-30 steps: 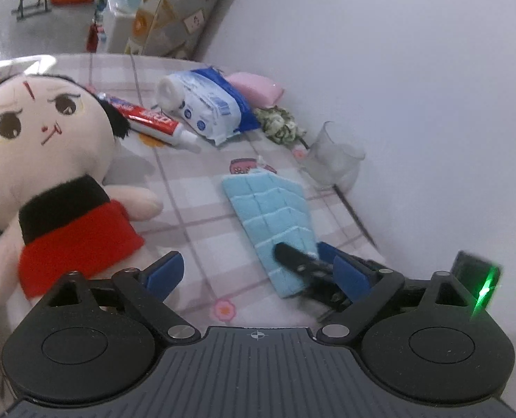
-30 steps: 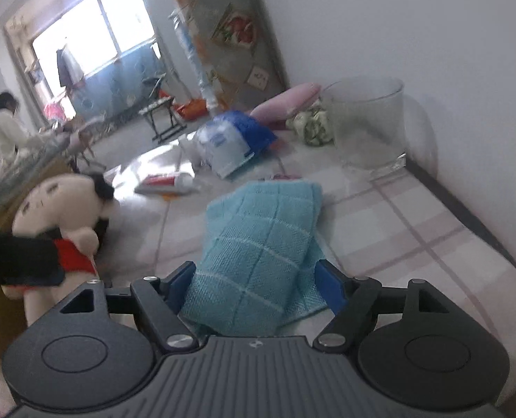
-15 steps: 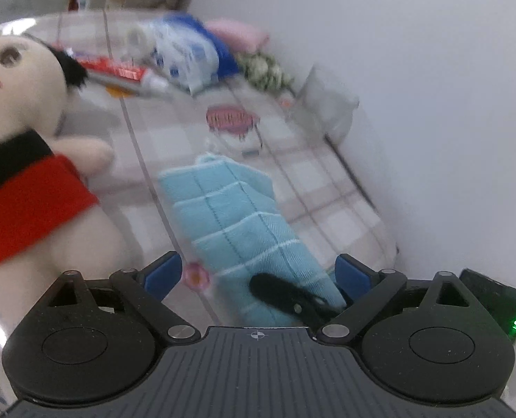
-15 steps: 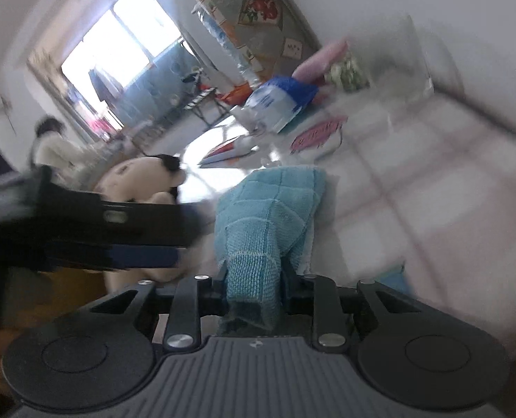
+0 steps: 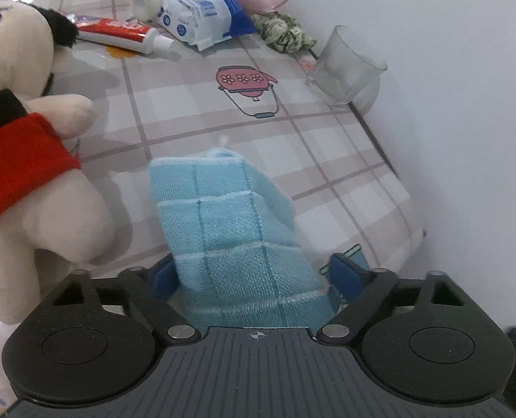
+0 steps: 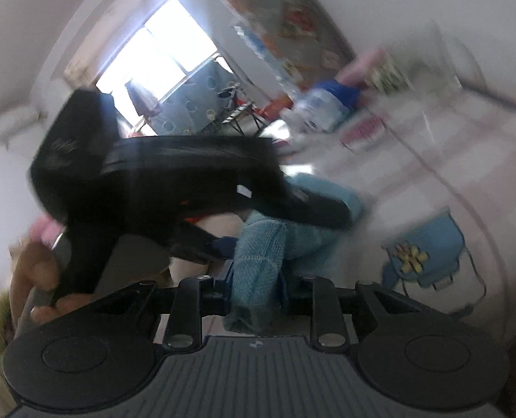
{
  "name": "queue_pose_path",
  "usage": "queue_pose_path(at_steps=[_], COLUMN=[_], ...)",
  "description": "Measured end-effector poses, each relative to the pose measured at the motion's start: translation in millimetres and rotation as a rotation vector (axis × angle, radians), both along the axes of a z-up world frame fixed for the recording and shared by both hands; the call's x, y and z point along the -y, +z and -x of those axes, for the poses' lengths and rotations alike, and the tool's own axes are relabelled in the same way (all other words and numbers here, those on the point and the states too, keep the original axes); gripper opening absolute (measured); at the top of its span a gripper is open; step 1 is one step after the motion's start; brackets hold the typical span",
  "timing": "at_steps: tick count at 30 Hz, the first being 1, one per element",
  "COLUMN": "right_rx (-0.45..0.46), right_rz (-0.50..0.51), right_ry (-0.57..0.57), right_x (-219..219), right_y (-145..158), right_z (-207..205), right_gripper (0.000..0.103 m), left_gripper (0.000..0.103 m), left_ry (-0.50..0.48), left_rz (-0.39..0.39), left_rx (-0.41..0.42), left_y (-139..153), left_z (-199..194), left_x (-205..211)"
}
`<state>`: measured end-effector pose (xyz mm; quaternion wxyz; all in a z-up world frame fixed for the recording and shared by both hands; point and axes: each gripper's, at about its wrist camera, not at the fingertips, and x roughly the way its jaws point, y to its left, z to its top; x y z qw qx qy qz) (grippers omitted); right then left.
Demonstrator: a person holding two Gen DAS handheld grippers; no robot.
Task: Organize soft objects
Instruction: 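Grasp the blue towel with the left tool while the right tool releases it, then grasp the red Zhonghua toothpaste with the right tool while the left tool holds the towel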
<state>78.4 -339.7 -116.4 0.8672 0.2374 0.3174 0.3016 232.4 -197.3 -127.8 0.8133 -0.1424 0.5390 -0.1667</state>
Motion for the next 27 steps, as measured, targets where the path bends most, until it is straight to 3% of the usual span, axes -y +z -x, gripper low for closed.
queue_pose_path(at_steps=[3,7,9,14,20,23,27], right_rx=[0.093,0.165,0.18,0.242,0.294,0.327,0.309], right_rz=[0.105,0.183,0.205,0.261,0.199,0.158,0.139], right_ry=[0.018,0.042,0.054,0.061,0.055,0.017,0.012], right_x=[-14.0,-25.3,-27.6,-26.8,5.9,25.2,28.7], right_y=[18.3,32.7,37.4,54.0,85.1,106.4,125.8], right_z=[10.7,19.2,22.0,33.4,29.6,11.8,-44.3], right_gripper=[0.032,0.032,0.032,0.033,0.033,0.033,0.033], left_gripper=[0.057,0.026,0.019,0.016,0.016,0.016,0.016], left_ry=[-0.001,0.002,0.003,0.006,0.016,0.037,0.103], left_rz=[-0.032,0.005,0.028,0.054,0.072,0.075,0.068], left_rx=[0.009,-0.013,-0.013,0.031,0.154,0.218,0.296], left_y=[1.8,2.6,4.1,18.0,50.1,67.3,87.3], left_z=[3.6,6.3,8.6,16.8,32.8,41.8,53.1], left_x=[-0.5,-11.0,-16.6,-28.5,-47.0,-60.6,-87.1])
